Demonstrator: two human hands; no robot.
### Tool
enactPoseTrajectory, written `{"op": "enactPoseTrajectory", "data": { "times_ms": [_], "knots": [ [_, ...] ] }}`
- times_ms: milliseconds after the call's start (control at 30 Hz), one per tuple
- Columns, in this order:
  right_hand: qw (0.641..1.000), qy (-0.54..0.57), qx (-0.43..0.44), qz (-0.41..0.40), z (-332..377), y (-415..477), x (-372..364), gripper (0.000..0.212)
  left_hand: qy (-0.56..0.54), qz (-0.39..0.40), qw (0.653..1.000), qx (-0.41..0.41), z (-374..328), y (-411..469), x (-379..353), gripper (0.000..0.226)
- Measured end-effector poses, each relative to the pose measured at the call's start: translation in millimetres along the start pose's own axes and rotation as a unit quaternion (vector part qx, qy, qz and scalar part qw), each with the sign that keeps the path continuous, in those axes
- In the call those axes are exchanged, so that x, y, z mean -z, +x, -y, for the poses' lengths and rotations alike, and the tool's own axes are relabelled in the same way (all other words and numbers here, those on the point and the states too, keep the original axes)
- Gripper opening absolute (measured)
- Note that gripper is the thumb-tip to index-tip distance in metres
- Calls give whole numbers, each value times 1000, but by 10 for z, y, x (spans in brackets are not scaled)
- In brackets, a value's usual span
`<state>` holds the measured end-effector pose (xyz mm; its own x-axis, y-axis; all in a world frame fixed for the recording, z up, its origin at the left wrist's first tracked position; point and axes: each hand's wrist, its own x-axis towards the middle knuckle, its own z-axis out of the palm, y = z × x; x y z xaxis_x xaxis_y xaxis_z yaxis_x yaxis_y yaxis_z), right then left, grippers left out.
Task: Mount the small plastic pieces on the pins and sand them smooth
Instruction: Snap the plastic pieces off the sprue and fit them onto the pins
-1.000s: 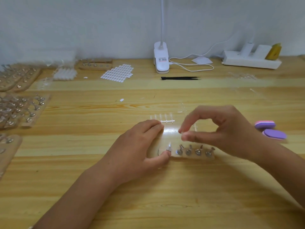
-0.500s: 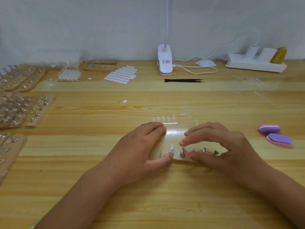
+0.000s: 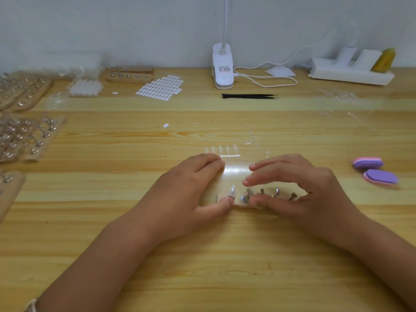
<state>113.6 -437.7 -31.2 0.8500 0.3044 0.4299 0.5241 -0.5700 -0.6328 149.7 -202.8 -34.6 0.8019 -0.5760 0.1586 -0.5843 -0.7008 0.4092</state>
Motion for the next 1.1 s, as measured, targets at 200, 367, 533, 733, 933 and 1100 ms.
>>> {"op": "enactPoseTrajectory", "data": {
  "times_ms": [200, 367, 533, 733, 933, 1100],
  "knots": [
    [1000, 5, 10, -1, -17, 4, -24, 25, 3, 3, 1000, 2, -7, 3, 8, 75],
    [1000, 9, 3, 1, -24, 0, -35, 25, 5, 7, 1000, 4, -9, -1, 12, 76],
    [1000, 14, -4, 2, -22, -5, -48, 23, 6, 10, 1000, 5, -4, 4, 11, 80],
    [1000, 14, -3, 13, 2, -16, -32, 26, -1, 11, 1000, 4, 4, 0, 14, 79],
    [1000, 6, -2, 6, 58, -14, -11, 15, 4, 16, 1000, 5, 10, 6, 11, 81],
    [1000, -15, 0, -10, 92, -17, -52, 10, 2, 18, 1000, 6, 10, -1, 16, 80]
  ]
}}
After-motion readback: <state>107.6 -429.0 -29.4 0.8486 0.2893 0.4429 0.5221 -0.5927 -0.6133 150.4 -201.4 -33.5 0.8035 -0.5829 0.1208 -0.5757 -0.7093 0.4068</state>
